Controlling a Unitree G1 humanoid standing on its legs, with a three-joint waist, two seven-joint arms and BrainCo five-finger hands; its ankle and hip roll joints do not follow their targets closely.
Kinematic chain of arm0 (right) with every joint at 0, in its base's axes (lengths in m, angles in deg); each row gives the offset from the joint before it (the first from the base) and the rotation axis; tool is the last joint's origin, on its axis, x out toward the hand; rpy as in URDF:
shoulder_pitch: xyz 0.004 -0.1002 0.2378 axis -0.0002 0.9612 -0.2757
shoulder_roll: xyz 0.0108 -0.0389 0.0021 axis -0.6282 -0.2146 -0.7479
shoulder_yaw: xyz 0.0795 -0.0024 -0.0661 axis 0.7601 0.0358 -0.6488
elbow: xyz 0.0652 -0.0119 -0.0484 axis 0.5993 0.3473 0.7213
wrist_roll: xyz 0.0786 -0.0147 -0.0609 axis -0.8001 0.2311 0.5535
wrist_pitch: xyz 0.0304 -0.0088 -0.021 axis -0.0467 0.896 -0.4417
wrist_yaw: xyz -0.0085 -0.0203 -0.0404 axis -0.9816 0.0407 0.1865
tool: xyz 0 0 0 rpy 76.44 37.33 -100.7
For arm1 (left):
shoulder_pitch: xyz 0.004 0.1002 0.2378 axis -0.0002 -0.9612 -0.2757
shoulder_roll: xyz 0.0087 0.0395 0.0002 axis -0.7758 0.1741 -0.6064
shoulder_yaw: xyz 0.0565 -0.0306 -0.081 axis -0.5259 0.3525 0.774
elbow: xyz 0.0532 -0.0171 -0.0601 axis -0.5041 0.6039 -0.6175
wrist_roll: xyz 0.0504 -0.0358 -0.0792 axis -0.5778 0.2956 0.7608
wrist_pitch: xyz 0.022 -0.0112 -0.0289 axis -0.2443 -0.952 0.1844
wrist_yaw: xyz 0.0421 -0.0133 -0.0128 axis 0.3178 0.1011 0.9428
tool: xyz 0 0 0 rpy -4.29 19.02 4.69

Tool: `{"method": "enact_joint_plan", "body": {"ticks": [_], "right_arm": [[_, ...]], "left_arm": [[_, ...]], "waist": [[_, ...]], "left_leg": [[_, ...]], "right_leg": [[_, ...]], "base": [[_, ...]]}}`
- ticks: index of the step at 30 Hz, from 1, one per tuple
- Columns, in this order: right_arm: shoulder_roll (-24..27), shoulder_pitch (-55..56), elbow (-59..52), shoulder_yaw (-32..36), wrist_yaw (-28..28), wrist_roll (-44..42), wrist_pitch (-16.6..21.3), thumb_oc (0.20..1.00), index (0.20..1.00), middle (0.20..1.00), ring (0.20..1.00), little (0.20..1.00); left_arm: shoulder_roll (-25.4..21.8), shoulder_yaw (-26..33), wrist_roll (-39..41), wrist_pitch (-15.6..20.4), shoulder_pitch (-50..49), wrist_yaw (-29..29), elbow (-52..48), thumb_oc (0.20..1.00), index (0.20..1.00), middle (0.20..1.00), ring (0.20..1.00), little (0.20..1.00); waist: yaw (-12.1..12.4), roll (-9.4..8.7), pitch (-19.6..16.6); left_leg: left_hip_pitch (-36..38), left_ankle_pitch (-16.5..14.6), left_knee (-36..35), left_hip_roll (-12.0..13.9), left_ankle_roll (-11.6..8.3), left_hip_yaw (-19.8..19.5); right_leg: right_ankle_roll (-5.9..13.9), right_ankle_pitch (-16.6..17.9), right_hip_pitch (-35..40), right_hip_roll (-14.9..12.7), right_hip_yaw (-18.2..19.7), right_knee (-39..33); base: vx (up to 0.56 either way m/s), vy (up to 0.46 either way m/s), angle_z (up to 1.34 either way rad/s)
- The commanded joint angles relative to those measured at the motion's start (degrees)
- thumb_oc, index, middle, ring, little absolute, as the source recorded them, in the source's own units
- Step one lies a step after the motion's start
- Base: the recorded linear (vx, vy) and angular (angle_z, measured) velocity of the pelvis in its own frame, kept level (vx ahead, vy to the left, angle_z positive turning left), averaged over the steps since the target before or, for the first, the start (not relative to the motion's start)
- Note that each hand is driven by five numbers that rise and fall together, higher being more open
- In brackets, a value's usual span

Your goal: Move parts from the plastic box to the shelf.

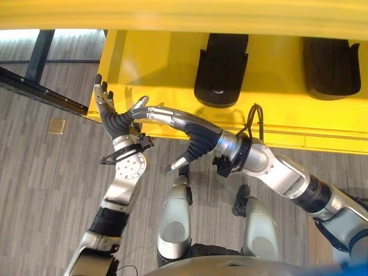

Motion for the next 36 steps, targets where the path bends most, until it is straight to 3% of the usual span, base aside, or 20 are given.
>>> {"method": "enact_joint_plan", "body": {"ticks": [1, 3, 4, 7, 11, 14, 20, 22, 26, 36], "right_arm": [[-3.2, -4.1, -3.0, 2.7, -2.5, 4.2, 6.2, 1.000, 1.000, 1.000, 1.000, 1.000], [-3.2, -4.1, -3.0, 2.7, -2.5, 4.2, 6.2, 1.000, 1.000, 1.000, 1.000, 1.000], [-2.4, -4.8, -3.8, 3.3, 2.2, 4.7, 3.7, 1.000, 1.000, 1.000, 1.000, 1.000], [-1.2, -6.2, -2.6, 1.8, 6.4, 5.6, -0.5, 1.000, 1.000, 1.000, 1.000, 1.000], [3.3, -7.0, 1.5, 0.2, 5.9, 7.4, -4.6, 1.000, 1.000, 1.000, 1.000, 1.000], [5.2, -6.3, 2.3, 1.3, 4.4, 7.2, -6.1, 1.000, 1.000, 1.000, 1.000, 1.000], [7.7, -4.7, 3.0, 2.9, 6.9, 7.5, -7.9, 1.000, 1.000, 1.000, 1.000, 1.000], [9.0, -3.1, 3.4, 3.7, 7.0, 10.0, -9.9, 1.000, 1.000, 1.000, 1.000, 1.000], [10.5, -1.7, 3.2, 4.8, 7.3, 9.4, -10.0, 1.000, 1.000, 1.000, 1.000, 1.000], [12.8, 1.0, 3.9, 6.3, 13.0, 10.6, -14.0, 1.000, 1.000, 1.000, 1.000, 1.000]], "left_arm": [[-2.6, 1.8, -1.8, 3.1, 2.4, -1.4, -5.2, 1.000, 1.000, 1.000, 1.000, 1.000], [-2.6, 1.8, -1.8, 3.1, 2.4, -1.4, -5.2, 1.000, 1.000, 1.000, 1.000, 1.000], [-3.1, 2.7, -1.0, 2.0, 1.7, -1.8, -4.7, 1.000, 1.000, 1.000, 1.000, 1.000], [-3.5, 3.0, -0.6, 2.1, 1.2, -2.1, -3.7, 1.000, 1.000, 1.000, 1.000, 1.000], [-4.9, 4.0, 0.8, 2.6, 0.3, -2.7, -0.1, 1.000, 1.000, 1.000, 1.000, 1.000], [-5.3, 4.5, 0.3, 3.1, 0.2, -3.3, 1.3, 1.000, 1.000, 1.000, 1.000, 1.000], [-5.1, 5.0, 0.1, 3.2, 0.2, -3.6, 2.5, 1.000, 1.000, 1.000, 1.000, 1.000], [-4.9, 4.9, 0.2, 2.0, 0.2, -3.4, 2.5, 1.000, 1.000, 1.000, 1.000, 1.000], [-4.8, 5.0, 0.4, 1.5, 0.1, -3.0, 2.5, 1.000, 1.000, 1.000, 1.000, 1.000], [-4.9, 6.4, 1.1, 0.8, -0.2, -1.7, 2.5, 1.000, 1.000, 1.000, 1.000, 1.000]], "waist": [[0.5, -3.19, -0.8], [0.5, -3.19, -0.8], [0.9, -3.40, -1.0], [1.2, -3.45, -1.2], [1.4, -4.33, -1.5], [1.0, -4.92, -1.4], [0.1, -5.30, -1.3], [-0.7, -5.25, -1.1], [-1.3, -5.43, -1.0], [-1.9, -5.89, -0.4]], "left_leg": [[4.1, -9.2, 3.2, -1.9, -0.20, -0.3], [4.1, -9.2, 3.2, -1.9, -0.20, -0.3], [4.2, -9.3, 3.0, -1.9, -0.36, -0.6], [4.3, -9.2, 2.9, -1.8, -0.35, -0.6], [4.5, -9.2, 3.1, -1.5, -0.40, -0.4], [4.6, -9.1, 3.4, -1.3, -0.41, -0.1], [4.4, -9.3, 4.1, -0.8, -0.57, 0.6], [4.5, -9.3, 4.1, -0.7, -0.58, 0.9], [4.7, -9.3, 4.1, -0.6, -0.63, 1.3], [4.4, -9.5, 4.6, -0.3, -0.90, 1.7]], "right_leg": [[-1.22, 2.6, 3.2, 3.4, -4.2, -7.3], [-1.22, 2.6, 3.2, 3.4, -4.2, -7.3], [-1.05, 2.5, 3.4, 3.3, -4.2, -7.4], [-1.17, 2.4, 3.5, 3.4, -4.2, -7.4], [-1.23, 2.5, 4.0, 3.5, -4.3, -7.6], [-1.29, 2.5, 4.0, 3.7, -4.2, -7.1], [-1.30, 2.2, 3.4, 3.7, -3.8, -6.1], [-1.25, 2.1, 3.2, 3.7, -3.3, -5.9], [-1.11, 2.2, 3.1, 3.7, -3.1, -5.9], [-0.84, 2.4, 2.8, 3.6, -2.7, -6.0]], "base": [[0.00, 0.000, 0.04], [-0.01, -0.002, 0.05], [0.00, 0.000, 0.00], [0.00, 0.000, 0.00], [0.02, -0.016, 0.00], [0.01, -0.009, 0.00], [0.00, 0.010, -0.01], [-0.01, 0.049, -0.01], [0.00, 0.009, 0.00], [-0.01, 0.010, -0.02]]}}
